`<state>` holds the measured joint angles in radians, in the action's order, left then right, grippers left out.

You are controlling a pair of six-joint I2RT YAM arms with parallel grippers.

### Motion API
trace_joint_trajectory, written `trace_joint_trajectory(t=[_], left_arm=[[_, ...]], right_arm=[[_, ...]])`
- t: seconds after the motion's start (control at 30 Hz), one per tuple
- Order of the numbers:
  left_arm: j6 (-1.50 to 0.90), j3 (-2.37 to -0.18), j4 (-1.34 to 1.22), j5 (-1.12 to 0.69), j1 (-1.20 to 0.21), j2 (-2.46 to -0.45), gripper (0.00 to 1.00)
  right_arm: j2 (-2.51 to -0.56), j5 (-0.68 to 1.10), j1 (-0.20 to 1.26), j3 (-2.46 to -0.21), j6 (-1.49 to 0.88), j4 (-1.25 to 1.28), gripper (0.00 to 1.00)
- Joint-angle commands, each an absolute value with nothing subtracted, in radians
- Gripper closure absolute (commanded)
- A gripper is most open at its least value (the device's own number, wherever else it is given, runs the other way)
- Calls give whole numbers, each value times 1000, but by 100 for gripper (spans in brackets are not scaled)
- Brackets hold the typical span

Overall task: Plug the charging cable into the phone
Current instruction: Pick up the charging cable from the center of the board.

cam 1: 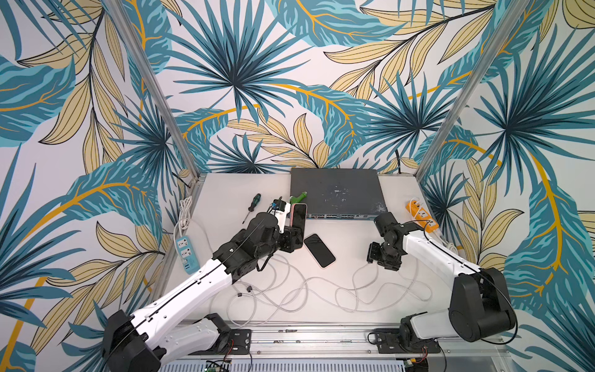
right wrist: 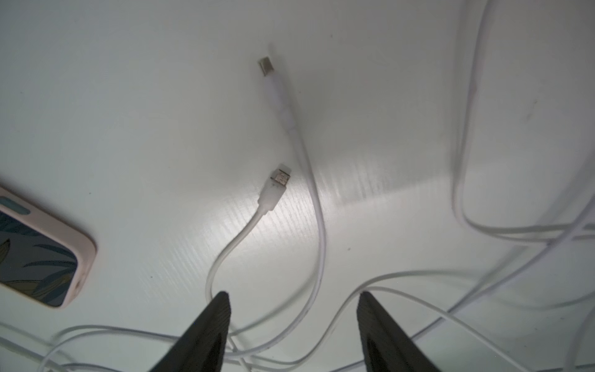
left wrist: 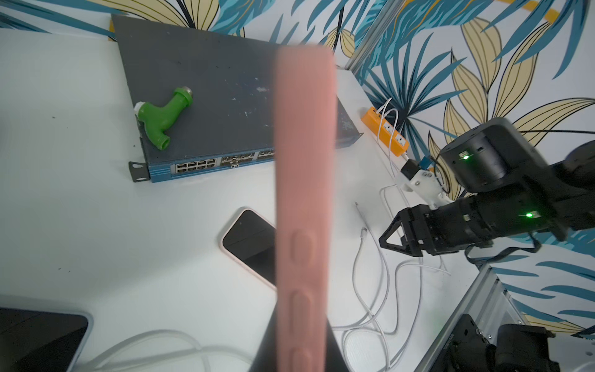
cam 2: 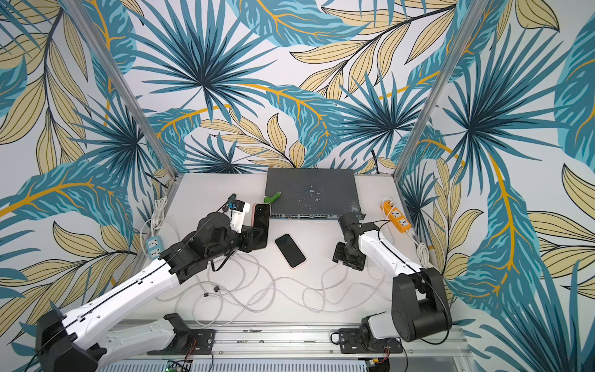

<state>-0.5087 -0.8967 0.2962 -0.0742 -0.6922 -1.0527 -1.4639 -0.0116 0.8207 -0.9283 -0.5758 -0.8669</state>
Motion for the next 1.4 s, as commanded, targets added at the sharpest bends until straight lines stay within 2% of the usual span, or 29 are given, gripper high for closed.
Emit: trace_joint_trajectory(t=[0.0,0.03,0.1,0.17,0.4,0.7,1.0,1.07,1.13,1.27,1.37], left_arm=[[-537,-872,199,-43,-690,-971,90],[-544,-874,208,-27,-690,-965,87],[-533,-902,250,1,-690,-973,86],[-514,-934,306,13,-690,-996,100],[-520,-921,290,7,-690,-989,100],[-537,-864,220,51,-690,-957,100],[-559,-872,213,25,-690,-973,100],[-573,-864,196,5,-690,-980,100],[-590,-860,176,-6,-690,-993,100],[-625,-897,182,19,-689,-1033,100],[-655,-902,62,-21,-678,-1054,100]], right_arm=[[-1513,-11,779,-934,-541,-811,39],[-1530,2,761,-937,-530,-798,40],[-1565,17,722,-949,-510,-782,42],[-1595,-1,695,-964,-493,-768,44],[-1732,30,675,-1069,-415,-759,51],[-1802,25,674,-1063,-388,-741,57],[-1851,47,675,-1107,-307,-735,82],[-1811,55,675,-1104,-284,-718,93],[-1719,43,675,-1099,-262,-695,99],[-1472,69,677,-1089,-216,-638,100],[-1223,220,678,-972,-187,-455,100]])
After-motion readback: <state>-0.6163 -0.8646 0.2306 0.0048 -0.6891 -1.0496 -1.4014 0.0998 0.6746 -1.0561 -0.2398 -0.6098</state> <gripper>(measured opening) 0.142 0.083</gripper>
